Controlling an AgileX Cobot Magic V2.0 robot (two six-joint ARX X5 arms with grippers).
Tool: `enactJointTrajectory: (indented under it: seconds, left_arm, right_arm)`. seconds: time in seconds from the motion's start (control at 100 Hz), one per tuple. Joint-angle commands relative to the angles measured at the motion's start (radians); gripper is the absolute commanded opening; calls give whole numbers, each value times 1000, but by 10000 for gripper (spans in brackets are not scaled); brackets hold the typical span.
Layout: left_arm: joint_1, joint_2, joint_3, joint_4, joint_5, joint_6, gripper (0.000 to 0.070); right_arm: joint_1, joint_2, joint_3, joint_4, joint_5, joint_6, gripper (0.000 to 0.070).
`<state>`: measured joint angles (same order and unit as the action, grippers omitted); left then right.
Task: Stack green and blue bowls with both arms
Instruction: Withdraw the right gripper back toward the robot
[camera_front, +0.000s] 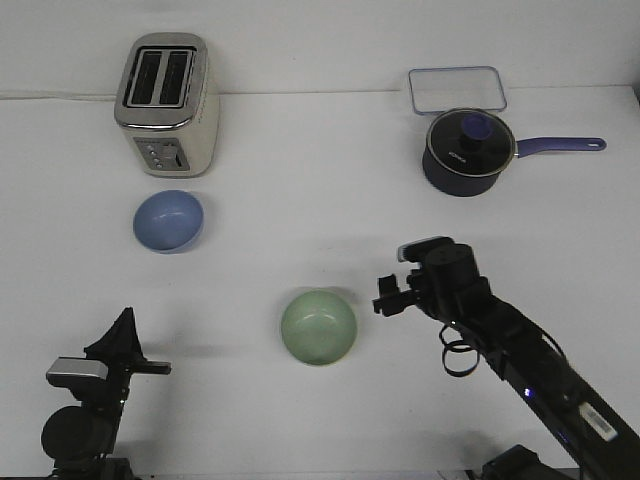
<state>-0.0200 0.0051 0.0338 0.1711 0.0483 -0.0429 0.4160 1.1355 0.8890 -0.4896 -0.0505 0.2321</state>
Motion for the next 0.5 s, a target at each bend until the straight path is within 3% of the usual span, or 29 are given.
enactJointTrajectory:
  seconds: [0.0, 0.28, 0.49]
  left_arm:
    - [1, -2, -19, 10, -3, 1, 12]
    - [1, -2, -19, 10, -3, 1, 12]
    - [1, -2, -19, 10, -3, 1, 12]
  right_arm:
    - [-25, -57, 14, -7, 46, -83, 456]
    - [-157, -280, 13, -57, 56, -206, 456]
    - [-188, -389, -84, -15, 56, -222, 456]
